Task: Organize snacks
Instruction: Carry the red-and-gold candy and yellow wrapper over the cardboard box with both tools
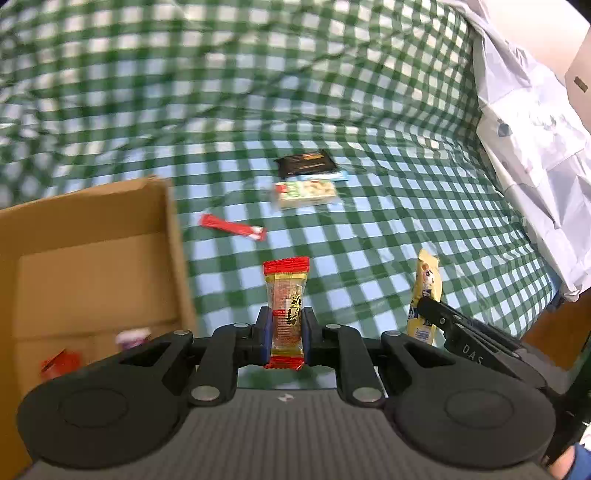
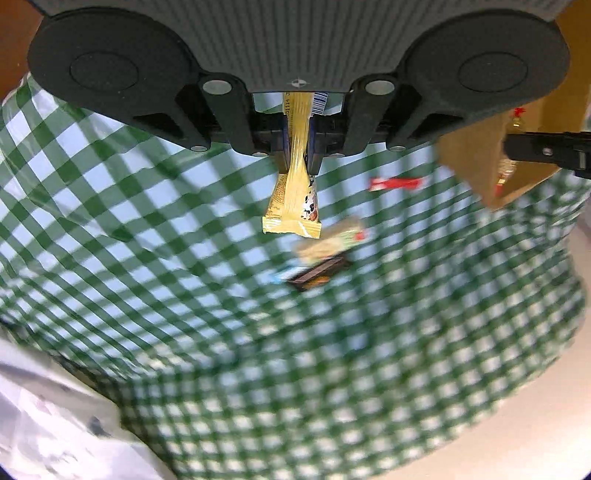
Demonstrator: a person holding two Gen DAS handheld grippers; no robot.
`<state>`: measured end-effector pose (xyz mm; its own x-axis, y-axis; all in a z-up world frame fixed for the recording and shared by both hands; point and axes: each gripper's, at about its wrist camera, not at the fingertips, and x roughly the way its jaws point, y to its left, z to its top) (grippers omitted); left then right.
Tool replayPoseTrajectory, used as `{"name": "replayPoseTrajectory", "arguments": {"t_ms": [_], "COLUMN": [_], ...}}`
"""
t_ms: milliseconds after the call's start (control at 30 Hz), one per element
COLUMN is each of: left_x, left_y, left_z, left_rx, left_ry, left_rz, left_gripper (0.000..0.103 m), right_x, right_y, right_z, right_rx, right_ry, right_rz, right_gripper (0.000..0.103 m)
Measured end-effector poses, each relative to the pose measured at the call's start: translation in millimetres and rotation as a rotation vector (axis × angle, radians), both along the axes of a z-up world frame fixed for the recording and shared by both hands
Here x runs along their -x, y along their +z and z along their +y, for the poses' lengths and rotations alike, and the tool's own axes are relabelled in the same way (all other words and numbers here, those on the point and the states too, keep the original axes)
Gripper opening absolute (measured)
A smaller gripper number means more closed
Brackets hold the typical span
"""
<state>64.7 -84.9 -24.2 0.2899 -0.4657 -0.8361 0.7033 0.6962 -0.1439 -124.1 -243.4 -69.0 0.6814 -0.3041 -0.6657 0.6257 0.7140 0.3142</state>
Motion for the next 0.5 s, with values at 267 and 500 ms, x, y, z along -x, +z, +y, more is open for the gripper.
{"name": "replayPoseTrajectory", "arguments": {"t_ms": [267, 500], "left_x": [38.7, 72.0], "left_y": [35.5, 53.2], "left_z": [110.0, 199.5], "left_rx": [0.006, 0.018], "left_ry": [0.096, 0.187], "left_rz": [-0.038, -0.105], "left_gripper": [0.017, 0.017], "right_x": [-0.1, 7.8], "right_y": [55.3, 76.4], "right_z": [127.5, 227.8], "right_rx": [0.037, 0.044], "right_ry": [0.235, 0.408], "right_rz": [-0.078, -0.101], "right_gripper": [0.01, 0.01]}}
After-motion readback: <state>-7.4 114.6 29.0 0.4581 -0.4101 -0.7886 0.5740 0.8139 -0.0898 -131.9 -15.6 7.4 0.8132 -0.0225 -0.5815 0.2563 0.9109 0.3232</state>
